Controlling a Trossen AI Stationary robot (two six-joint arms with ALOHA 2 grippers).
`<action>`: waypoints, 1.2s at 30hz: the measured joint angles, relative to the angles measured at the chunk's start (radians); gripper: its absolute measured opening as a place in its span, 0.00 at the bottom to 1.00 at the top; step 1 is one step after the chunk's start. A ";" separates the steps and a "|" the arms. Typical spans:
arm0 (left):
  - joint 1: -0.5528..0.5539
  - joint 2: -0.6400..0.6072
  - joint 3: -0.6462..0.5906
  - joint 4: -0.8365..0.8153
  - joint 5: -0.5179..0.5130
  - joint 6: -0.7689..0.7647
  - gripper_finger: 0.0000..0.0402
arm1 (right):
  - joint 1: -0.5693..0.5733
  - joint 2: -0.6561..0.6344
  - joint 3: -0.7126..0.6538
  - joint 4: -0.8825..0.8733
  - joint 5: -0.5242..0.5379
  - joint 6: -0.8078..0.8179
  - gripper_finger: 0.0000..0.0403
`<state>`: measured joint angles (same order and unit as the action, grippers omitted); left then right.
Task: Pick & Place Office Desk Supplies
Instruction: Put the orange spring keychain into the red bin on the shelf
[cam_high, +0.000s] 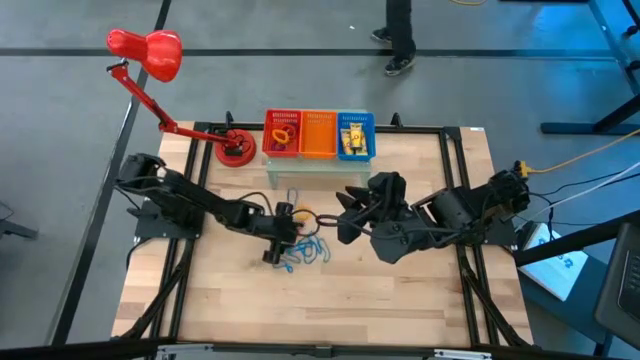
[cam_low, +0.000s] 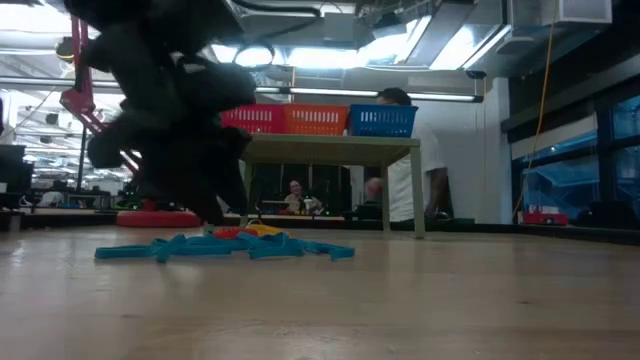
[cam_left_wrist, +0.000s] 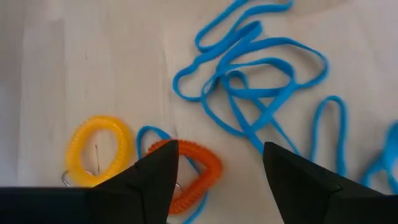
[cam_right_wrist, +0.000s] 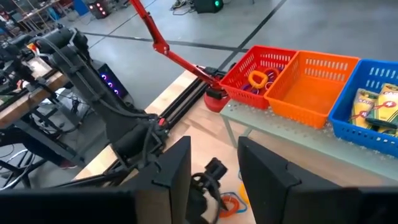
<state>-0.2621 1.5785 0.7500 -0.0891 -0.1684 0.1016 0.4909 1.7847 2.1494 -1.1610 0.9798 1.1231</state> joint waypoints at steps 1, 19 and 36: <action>0.004 0.014 0.006 -0.001 -0.001 0.000 0.56 | 0.003 0.000 0.000 0.000 0.000 0.003 0.33; 0.012 0.059 0.009 0.008 -0.016 -0.106 0.22 | 0.021 0.000 0.000 -0.023 -0.011 0.018 0.33; 0.008 0.059 0.009 0.007 0.026 -0.128 0.23 | 0.021 0.001 0.000 -0.023 -0.015 0.018 0.33</action>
<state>-0.2543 1.6371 0.7593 -0.0819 -0.1425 -0.0264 0.5117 1.7855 2.1494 -1.1843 0.9648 1.1416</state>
